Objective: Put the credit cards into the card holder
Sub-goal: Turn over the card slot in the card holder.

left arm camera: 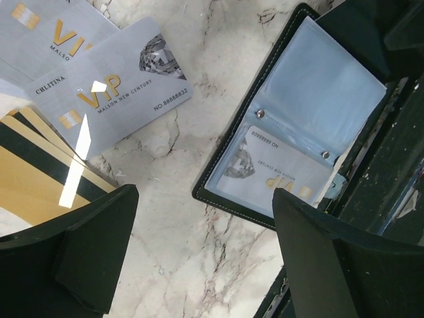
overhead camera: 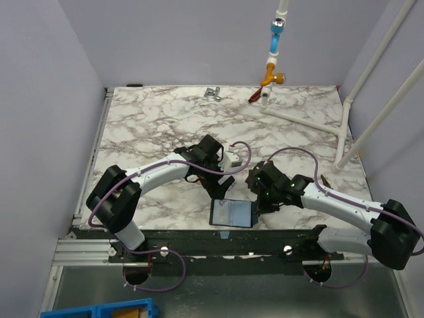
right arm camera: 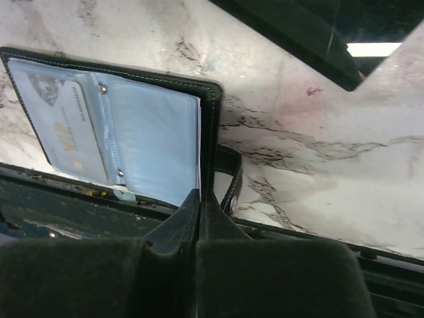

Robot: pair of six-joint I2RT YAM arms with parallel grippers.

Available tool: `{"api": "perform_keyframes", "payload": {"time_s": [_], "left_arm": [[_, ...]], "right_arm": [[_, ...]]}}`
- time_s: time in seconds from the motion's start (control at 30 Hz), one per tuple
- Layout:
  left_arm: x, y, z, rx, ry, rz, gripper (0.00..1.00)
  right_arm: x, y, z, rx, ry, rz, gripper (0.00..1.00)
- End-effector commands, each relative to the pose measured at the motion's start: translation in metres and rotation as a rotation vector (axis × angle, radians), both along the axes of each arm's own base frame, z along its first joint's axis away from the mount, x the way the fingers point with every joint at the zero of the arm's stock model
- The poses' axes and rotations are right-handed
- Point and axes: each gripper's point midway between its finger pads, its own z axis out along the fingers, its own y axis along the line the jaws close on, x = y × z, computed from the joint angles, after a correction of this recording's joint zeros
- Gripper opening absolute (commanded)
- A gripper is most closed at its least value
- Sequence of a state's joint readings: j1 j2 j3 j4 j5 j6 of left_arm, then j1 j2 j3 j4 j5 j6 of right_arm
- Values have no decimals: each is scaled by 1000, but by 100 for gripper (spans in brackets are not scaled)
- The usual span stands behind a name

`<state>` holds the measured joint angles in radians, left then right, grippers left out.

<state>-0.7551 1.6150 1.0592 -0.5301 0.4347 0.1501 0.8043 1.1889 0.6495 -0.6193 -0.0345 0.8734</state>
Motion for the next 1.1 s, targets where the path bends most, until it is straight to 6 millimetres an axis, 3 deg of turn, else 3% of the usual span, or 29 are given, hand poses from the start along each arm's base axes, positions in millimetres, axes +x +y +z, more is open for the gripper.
{"api": "perform_keyframes", "payload": {"time_s": [0.0, 0.2, 0.37, 0.8, 1.07], "left_arm": [[2, 12, -2, 55, -54, -31, 83], [-1, 17, -6, 75, -61, -41, 82], [-5, 16, -14, 87, -56, -49, 80], [-5, 15, -14, 91, -56, -55, 80], [-6, 15, -12, 85, -57, -55, 80]], "right_arm": [[4, -17, 9, -64, -46, -53, 1], [9, -10, 27, 16, -105, -58, 1], [1, 4, 18, 70, -58, -2, 1], [-12, 2, -5, 67, 1, 18, 1], [-13, 2, -3, 66, 3, 22, 1]]}}
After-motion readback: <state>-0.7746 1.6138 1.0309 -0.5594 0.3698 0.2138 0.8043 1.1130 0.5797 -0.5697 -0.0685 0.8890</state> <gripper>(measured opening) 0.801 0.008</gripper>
